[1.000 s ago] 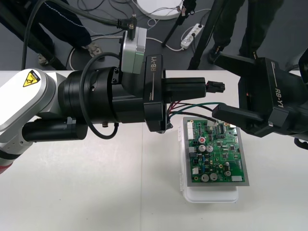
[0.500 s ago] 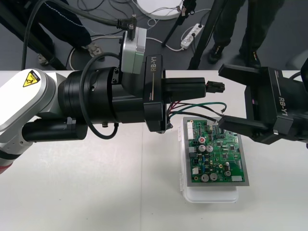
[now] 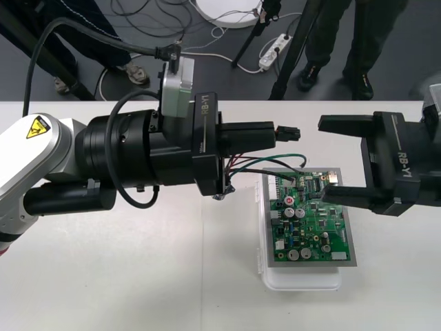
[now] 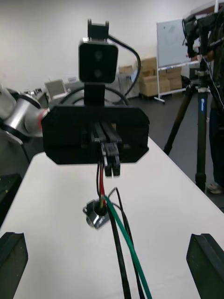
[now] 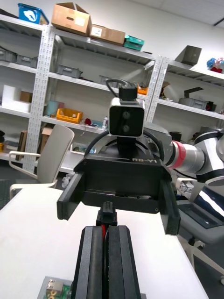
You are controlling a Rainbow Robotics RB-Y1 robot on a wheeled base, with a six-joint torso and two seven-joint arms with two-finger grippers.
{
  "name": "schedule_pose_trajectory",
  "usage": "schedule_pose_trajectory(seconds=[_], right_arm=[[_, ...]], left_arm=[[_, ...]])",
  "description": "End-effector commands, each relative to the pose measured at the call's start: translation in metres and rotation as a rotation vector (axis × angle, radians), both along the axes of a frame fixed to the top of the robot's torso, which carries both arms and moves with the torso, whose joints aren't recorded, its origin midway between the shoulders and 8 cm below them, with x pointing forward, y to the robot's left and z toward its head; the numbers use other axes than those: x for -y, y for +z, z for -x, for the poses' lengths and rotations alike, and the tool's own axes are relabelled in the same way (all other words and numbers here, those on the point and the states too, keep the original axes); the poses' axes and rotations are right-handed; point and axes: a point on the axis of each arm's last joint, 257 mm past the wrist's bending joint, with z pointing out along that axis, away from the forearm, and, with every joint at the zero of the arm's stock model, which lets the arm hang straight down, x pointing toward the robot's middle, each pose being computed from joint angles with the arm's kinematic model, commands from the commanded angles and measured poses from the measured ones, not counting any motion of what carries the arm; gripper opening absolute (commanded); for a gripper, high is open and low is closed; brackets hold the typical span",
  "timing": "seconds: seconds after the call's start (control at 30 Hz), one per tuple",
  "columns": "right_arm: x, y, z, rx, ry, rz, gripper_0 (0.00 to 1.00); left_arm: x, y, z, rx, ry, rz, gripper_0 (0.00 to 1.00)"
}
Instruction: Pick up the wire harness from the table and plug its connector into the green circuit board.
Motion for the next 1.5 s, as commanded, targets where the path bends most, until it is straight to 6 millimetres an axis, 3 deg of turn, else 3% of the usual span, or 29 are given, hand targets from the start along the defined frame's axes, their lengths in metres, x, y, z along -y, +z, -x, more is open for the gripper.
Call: schedule_pose_trajectory(seconds=[0.03,0.27,0.7,0.87,1.07,1.5], right_arm=[[0.012,-0.021,-0.002,0.013,-0.038,0.14,1.0],[0.04,-0.063,-0.004,-0.035,-0.078,0.344,1.0],[0.101,-0.095,0.02,-0.162,-0.119,0.674,1.0],[0.126,-0.107,0.006,-0.13,-0.207,0.789,1.0],[0.157,-0.134,0.006,-0.1,-0.273,0.997,1.0],[0.186,-0.18,-0.003,-0.037,-0.297,1.258,1.0]], left_arm=[[-0.027,-0.005,0.012,0.065,-0.017,-0.034,0.0],[-0.048,-0.018,0.017,0.047,-0.028,-0.064,0.0],[-0.084,-0.041,0.023,0.045,-0.012,-0.116,0.0],[-0.095,-0.051,0.022,0.041,0.003,-0.119,0.0],[-0.11,-0.07,0.021,0.064,-0.016,-0.121,0.0],[-0.141,-0.109,0.016,0.116,-0.056,-0.095,0.0]])
